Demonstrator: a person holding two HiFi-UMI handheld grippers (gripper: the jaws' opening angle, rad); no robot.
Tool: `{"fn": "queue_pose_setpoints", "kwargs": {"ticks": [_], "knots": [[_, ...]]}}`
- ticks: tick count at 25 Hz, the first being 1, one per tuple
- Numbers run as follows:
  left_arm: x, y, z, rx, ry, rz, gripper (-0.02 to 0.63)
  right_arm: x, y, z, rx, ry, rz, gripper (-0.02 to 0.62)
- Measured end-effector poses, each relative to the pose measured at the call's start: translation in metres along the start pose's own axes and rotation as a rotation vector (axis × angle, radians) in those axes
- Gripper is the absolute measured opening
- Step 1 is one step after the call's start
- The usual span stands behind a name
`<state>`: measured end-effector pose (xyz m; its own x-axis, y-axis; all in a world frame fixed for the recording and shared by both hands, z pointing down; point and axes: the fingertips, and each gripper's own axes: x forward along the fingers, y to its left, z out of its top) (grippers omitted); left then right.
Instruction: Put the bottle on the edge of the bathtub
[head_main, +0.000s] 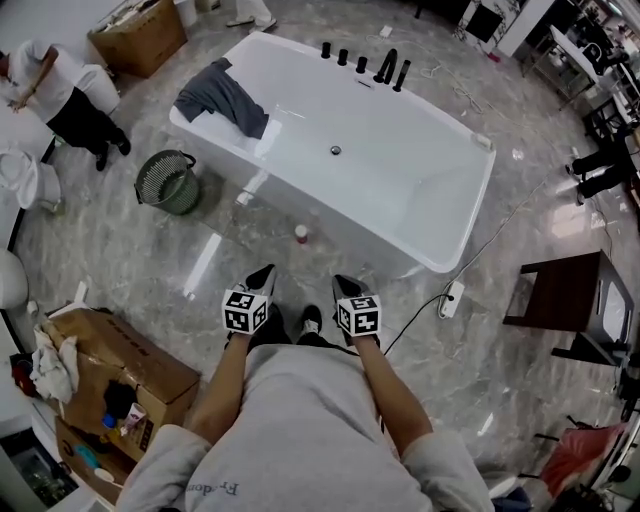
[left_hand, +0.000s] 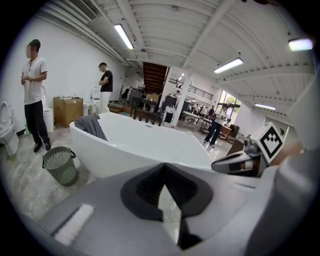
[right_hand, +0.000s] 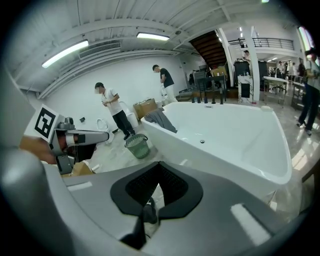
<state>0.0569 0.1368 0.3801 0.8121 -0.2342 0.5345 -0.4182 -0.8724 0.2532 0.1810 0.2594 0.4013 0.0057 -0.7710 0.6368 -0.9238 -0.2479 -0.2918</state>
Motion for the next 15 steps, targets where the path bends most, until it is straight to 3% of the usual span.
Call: {"fn": "queue_pose_setpoints", "kwargs": {"ticks": [15], "knots": [[0.0045, -0.0092, -0.0078, 0.02, 0.038, -0.006, 0.058, -0.0016, -0.0036, 0.0038, -0.025, -0.002, 0.013, 0.002]]}}
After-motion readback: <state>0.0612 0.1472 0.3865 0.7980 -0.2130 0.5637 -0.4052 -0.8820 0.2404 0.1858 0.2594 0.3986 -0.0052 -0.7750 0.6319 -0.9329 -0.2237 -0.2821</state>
